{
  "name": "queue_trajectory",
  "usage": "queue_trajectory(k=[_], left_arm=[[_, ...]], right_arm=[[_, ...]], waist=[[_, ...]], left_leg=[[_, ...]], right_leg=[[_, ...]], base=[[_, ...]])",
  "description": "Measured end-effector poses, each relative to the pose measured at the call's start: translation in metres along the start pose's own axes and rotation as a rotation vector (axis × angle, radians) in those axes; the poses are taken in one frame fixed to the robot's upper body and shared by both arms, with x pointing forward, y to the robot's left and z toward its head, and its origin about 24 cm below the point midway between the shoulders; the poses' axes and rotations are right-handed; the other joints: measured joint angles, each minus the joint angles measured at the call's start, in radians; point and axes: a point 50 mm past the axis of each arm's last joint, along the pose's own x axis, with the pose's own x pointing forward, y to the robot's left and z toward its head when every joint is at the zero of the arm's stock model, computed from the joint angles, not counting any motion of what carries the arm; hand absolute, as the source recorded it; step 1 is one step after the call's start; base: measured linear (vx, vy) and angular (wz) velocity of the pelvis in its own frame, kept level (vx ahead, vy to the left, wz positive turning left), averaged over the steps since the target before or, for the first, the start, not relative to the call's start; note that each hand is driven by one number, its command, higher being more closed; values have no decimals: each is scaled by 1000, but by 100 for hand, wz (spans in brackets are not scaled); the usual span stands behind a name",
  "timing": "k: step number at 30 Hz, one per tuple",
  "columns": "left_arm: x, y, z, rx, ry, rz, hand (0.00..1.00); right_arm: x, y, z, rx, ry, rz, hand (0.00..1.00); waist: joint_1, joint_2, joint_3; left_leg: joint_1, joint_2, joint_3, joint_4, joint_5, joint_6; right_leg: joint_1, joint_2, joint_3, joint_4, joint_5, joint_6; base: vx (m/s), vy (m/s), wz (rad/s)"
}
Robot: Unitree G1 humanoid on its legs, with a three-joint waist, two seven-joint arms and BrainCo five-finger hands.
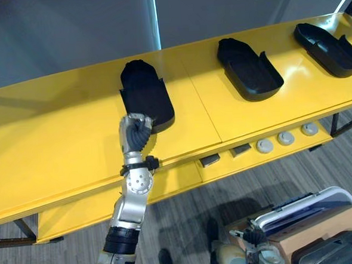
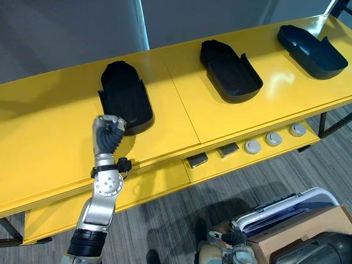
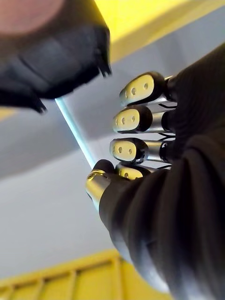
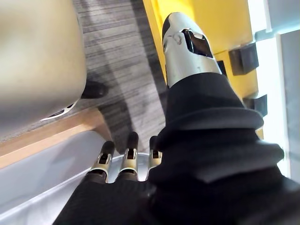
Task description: Walk over and take plastic housings, then place them on the shelf
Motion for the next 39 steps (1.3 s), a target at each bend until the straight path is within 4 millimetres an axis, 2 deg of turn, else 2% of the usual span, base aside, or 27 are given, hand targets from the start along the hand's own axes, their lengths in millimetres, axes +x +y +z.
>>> queue_trajectory(k=[1, 2, 4, 5, 7, 8, 10, 11, 13, 15, 16, 18, 20, 25, 30, 34, 39], left_arm=[[3, 22, -2, -5, 4, 95, 100], [5, 34, -5, -2, 9, 146, 100], [-2, 87, -19, 83, 72, 340, 100], [-6, 99, -23, 107, 92, 380, 100], [-30, 143, -48, 218, 234, 498, 100], [-39, 152, -56, 236, 288, 519, 100], [-76, 179, -91, 306, 534, 536, 100], [-86, 184, -100, 327, 605, 524, 0], [-130, 195, -130, 348, 863, 487, 0], [-175, 196, -150, 357, 1094, 426, 0], [-187, 195, -154, 346, 1157, 407, 0], [-232, 184, -164, 327, 1364, 328, 0], [-257, 166, -167, 340, 1472, 188, 0], [-268, 137, -170, 354, 1503, -9, 0], [-272, 123, -172, 366, 1513, -109, 0], [-271, 111, -173, 382, 1495, -196, 0], [-261, 96, -176, 387, 1448, -274, 0]], right_arm=[[0, -2, -2, -3, 6, -4, 0], [0, -3, -2, -6, 11, -6, 0], [0, -7, -4, -18, 19, -14, 0], [0, -8, -4, -20, 19, -16, 0], [0, -11, -3, -13, 16, -32, 0], [0, -12, -3, -14, 15, -34, 0], [0, -14, -1, -26, 9, -35, 0], [1, -14, 1, -28, 4, -33, 0], [1, -13, 7, -29, -23, -26, 0], [2, -11, 11, -39, -35, -8, 0], [2, -11, 11, -42, -35, -8, 0], [2, -11, 12, -43, -36, -7, 0], [2, -11, 11, -46, -35, -7, 0], [3, -9, 13, -68, -41, 4, 0], [2, -11, 12, -72, -40, -4, 0], [3, -12, 15, -84, -48, -7, 0], [3, -16, 14, -80, -45, -29, 0]], waist=[[14, 1, 0], [18, 1, 0], [35, 0, -7], [45, -1, -8], [61, -2, -15], [66, -2, -19], [76, -3, -39], [79, -5, -40], [95, -10, -50], [97, -18, -57], [97, -20, -58], [96, -21, -59], [95, -20, -58], [84, -17, -56], [63, 3, -55], [46, 12, -52], [42, 23, -43]], left_leg=[[4, 0, -10, 0, 0, 0], [4, 0, -16, -1, 0, 0], [3, 0, -38, -7, 0, 0], [2, 1, -39, -7, 0, 0], [2, 0, -51, -6, 1, -1], [2, 0, -55, -6, 1, -1], [5, -1, -66, -4, 1, 0], [10, -1, -66, -3, 2, 1], [15, -3, -66, 0, 2, 1], [15, -5, -67, 4, 2, 1], [16, -5, -67, 5, 2, 1], [26, -6, -67, 4, 4, 4], [32, -6, -68, -1, 4, 4], [33, -5, -68, -3, 7, -3], [38, -2, -58, -7, 4, -8], [54, 5, -36, -11, 3, -10], [56, 13, -14, 12, -17, -14]], right_leg=[[8, 0, -5, 0, -1, 0], [11, 0, -11, 0, -2, 0], [19, -1, -29, 0, -7, 0], [19, -1, -30, 0, -7, 0], [29, -1, -42, -3, -7, 0], [32, -1, -46, -4, -8, 1], [47, -1, -56, -5, -11, 4], [53, -2, -57, -5, -12, 6], [58, -10, -56, -5, -14, 7], [62, -13, -61, -5, -14, 7], [64, -14, -63, -5, -14, 7], [72, -15, -64, -5, -15, 8], [78, -15, -63, -5, -15, 8], [78, -14, -60, -10, -17, 11], [78, -9, -49, -18, -15, 9], [79, 2, -28, -20, -16, 9], [79, 7, -16, -11, -25, 8]], base=[[-28, -18, 16], [-36, -20, 26], [-29, -18, 25], [-13, -15, 13], [-4, -13, 16], [14, -12, 22], [20, -3, 24], [0, 11, 13], [0, 0, 0], [-20, 17, 8], [-25, -1, 8], [-18, -3, 0], [-46, -9, -1], [-46, -15, -2], [-15, -13, -8], [20, -10, -15], [22, 0, -9]])
